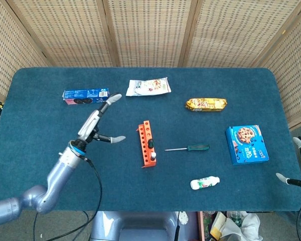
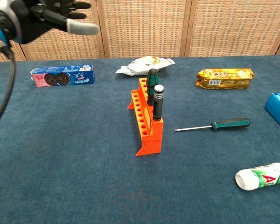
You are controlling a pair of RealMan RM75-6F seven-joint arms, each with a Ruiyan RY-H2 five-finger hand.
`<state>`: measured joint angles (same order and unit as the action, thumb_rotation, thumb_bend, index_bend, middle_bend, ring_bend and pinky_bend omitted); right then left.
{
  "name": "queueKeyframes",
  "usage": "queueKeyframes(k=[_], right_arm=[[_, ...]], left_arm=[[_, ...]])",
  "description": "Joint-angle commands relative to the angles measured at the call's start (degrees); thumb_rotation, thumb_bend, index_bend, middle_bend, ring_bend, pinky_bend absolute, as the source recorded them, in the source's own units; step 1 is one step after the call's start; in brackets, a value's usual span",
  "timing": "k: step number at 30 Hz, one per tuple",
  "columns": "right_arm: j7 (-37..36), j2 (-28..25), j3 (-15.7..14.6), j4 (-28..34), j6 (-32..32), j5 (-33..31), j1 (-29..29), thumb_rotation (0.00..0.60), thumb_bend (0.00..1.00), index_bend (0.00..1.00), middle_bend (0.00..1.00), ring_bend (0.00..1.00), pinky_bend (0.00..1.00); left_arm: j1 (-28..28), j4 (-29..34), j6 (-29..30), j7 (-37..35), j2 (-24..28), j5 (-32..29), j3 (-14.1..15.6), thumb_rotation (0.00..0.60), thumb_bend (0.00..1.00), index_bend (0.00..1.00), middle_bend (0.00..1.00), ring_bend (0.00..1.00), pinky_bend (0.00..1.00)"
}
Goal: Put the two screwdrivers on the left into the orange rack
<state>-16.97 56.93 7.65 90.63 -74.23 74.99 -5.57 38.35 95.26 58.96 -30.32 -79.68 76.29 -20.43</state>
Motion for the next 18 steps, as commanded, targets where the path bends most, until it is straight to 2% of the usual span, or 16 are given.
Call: queueKeyframes(k=[1,5,7,10,14,18], right_arm=[[0.3,0.0,0.0,0.2,-0.3,0.0,0.1,0.600,0.00,0.00,0.00,0.00,0.00],[1.6,0.3,-0.1,0.7,-1.4,0.3,0.4,0.600,0.00,0.00,0.00,0.00,0.00],[2.2,0.5,-0.1,0.8,-1.9,0.6,0.5,0.600,0.00,0.00,0.00,0.00,0.00],[3.5,1.0,-0.1,0.8,-3.0,0.9,0.7,0.600,0.00,0.00,0.00,0.00,0.00],[5.7,2.0,0.2,0.7,-5.1,1.2,1.0,0.600,0.00,0.00,0.00,0.00,0.00],[7.4,2.8,0.4,0.7,-7.2,1.8,1.5,0.600,0.00,0.00,0.00,0.00,0.00]], left_arm=[[-6.0,4.1,4.7,13.9,10.4,2.0,3.5,0.600,0.00,0.00,0.00,0.00,0.00],[-13.4,8.1,11.0,22.0,19.1,2.0,7.6,0.600,0.00,0.00,0.00,0.00,0.00],[-16.7,7.7,14.8,24.5,20.7,2.1,9.1,0.600,0.00,0.00,0.00,0.00,0.00],[-22.0,6.0,21.7,27.1,20.9,2.8,11.6,0.600,0.00,0.00,0.00,0.00,0.00],[-28.1,2.8,27.9,26.4,19.5,4.6,15.4,0.600,0.00,0.00,0.00,0.00,0.00],[-31.0,1.0,29.4,25.1,19.0,5.8,17.9,0.600,0.00,0.00,0.00,0.00,0.00]])
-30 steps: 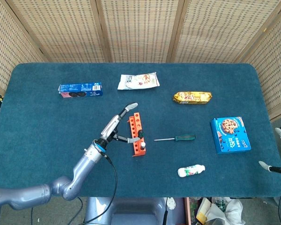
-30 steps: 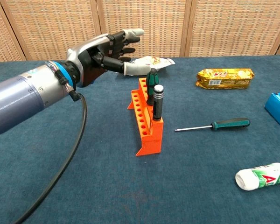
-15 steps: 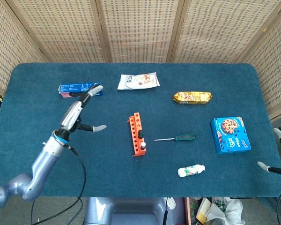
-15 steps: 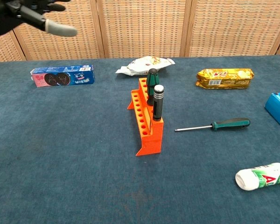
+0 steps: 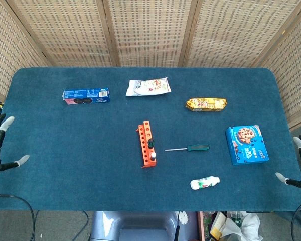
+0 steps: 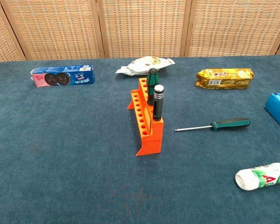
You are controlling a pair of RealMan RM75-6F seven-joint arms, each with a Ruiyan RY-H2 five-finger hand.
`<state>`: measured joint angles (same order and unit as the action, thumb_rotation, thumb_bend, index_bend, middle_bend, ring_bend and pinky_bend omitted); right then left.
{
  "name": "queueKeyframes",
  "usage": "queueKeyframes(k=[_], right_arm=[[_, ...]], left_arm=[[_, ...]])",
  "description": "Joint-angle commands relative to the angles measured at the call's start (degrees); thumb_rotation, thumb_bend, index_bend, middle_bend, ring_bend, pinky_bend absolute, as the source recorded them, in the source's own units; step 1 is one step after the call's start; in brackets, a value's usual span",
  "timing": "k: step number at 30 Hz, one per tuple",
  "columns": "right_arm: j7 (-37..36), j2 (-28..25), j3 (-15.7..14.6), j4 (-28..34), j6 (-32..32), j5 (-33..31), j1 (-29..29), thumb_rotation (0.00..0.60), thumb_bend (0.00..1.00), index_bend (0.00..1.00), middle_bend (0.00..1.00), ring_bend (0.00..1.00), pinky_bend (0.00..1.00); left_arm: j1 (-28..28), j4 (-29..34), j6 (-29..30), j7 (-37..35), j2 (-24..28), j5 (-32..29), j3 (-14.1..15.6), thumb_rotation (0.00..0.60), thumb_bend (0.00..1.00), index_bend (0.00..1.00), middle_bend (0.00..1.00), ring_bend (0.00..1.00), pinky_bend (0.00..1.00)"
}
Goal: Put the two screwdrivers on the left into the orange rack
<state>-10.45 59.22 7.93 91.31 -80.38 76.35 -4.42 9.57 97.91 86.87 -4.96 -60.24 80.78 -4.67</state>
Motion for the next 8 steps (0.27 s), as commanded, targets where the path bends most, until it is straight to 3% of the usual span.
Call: queueKeyframes(k=[1,8], right_arm=[[1.1,0.6,0.1,0.1,-1.4,0.6,0.4,0.600,0.00,0.00,0.00,0.00,0.00],[1.9,0.7,0.1,0.8,-2.9,1.3,1.0,0.600,0.00,0.00,0.00,0.00,0.00]], left_arm=[[-2.6,-1.8,1.6,-0.1,-0.4,1.5,2.5,0.600,0.00,0.00,0.00,0.00,0.00],[-3.2,-1.6,0.5,0.4,0.7,3.3,3.7,0.600,0.00,0.00,0.00,0.00,0.00]])
